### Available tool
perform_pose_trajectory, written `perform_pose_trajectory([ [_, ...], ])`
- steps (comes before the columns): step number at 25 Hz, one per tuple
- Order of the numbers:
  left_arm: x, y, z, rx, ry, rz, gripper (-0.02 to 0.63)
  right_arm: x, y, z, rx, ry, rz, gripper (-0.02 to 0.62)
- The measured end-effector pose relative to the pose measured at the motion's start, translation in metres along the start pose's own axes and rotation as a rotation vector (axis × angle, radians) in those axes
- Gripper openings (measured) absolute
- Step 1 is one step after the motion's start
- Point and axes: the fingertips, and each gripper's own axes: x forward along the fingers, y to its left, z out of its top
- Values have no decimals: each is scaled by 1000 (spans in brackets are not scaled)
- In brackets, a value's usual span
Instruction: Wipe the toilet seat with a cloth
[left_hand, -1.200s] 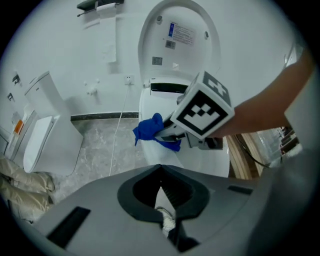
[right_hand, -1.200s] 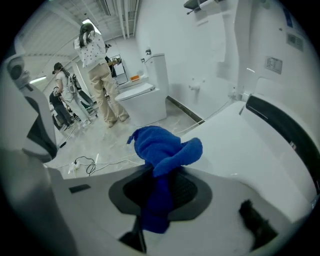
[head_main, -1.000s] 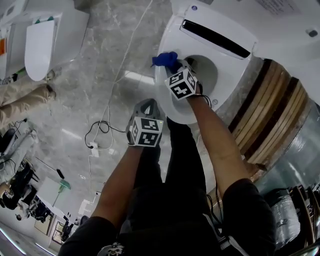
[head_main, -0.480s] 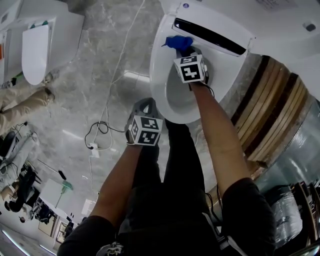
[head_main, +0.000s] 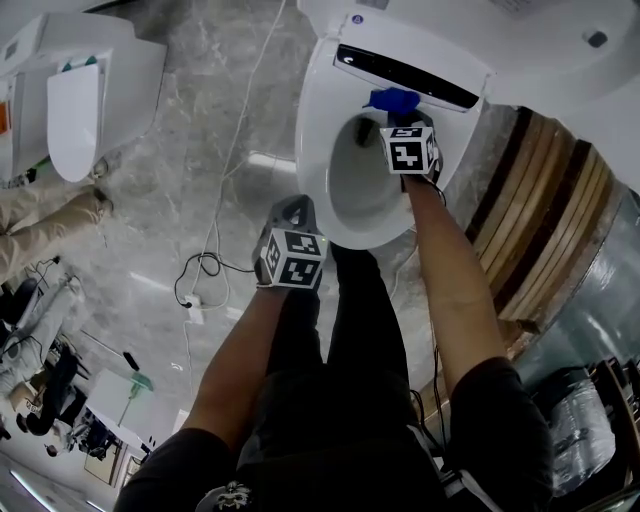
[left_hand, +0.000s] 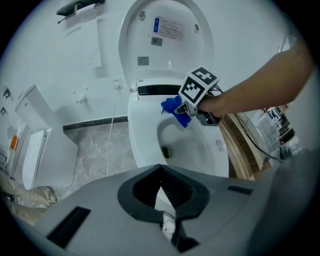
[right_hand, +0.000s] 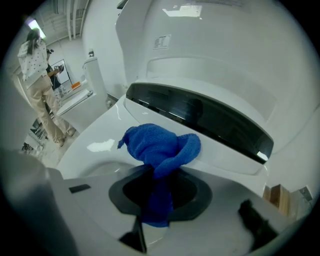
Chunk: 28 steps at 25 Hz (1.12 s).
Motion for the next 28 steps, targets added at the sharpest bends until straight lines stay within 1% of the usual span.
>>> perform_pose_trajectory([
  [3, -4, -3, 5, 12, -10, -5, 9, -3, -10, -10, 16, 33, -3, 79],
  [5, -9, -5, 12, 9, -25, -11, 9, -13, -9, -8, 4, 36, 9, 79],
  [8, -20, -6, 23, -12, -56, -26, 9, -46, 3, 1, -10, -37, 34, 79],
  [11, -36, -6, 34, -36, -94, -42, 9, -98, 21, 4, 4, -127, 37, 79],
  [13, -51, -5, 44, -49, -131, -53, 9, -137, 33, -1, 36, -172, 28, 79],
  [18, -102, -8, 77, -80, -273, -108, 9, -239, 59, -13, 125, -266, -15, 80],
  [21, -140, -13, 89, -66, -348, -136, 9, -293, 75, -14, 169, -337, -58, 80],
  [25, -181, -26, 104, -62, -431, -177, 9, -351, 86, -12, 229, -384, -101, 78],
  [28, -204, -31, 109, -66, -468, -192, 9, -388, 94, -2, 229, -434, -119, 78],
])
